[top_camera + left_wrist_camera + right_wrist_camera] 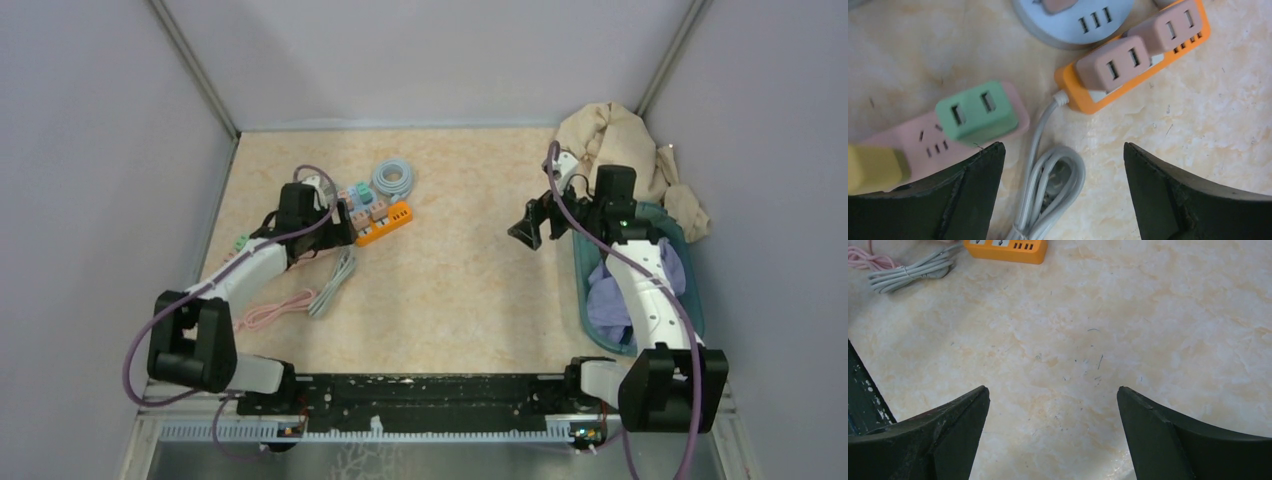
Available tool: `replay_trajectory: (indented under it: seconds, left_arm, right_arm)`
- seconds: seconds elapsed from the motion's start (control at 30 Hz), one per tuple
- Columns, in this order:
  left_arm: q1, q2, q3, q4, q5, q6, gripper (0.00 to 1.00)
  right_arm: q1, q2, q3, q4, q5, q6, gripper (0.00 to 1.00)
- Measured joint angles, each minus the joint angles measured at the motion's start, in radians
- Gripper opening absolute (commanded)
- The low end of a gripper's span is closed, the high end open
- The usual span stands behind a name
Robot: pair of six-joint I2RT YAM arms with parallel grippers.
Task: Pull the plug off the socket
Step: Move the socket to the center of the board.
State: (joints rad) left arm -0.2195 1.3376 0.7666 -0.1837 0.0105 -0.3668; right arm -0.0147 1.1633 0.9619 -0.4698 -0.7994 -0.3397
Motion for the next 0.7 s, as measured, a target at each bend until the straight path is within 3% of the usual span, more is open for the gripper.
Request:
replay_trajectory:
  seconds: [0.17, 0.43, 0.7]
  left_arm:
    - [-0.004, 0.115, 0.145, -0.030, 0.087, 0.191, 0.90]
    - [-0.008, 0.204, 0.184, 0.009, 0.232, 0.517, 0.88]
    - [-0.008, 0.342, 0.243, 0.016, 0.292, 0.658, 0.85]
  right_arm:
    - [0.000, 0.006, 0.000, 0.043, -0.016, 0.002, 0.99]
    - [0.001, 0.021, -0.008, 0.069, -0.019, 0.002, 0.99]
    - [0.001, 0.034, -0.008, 0.075, -0.019, 0.001, 0.99]
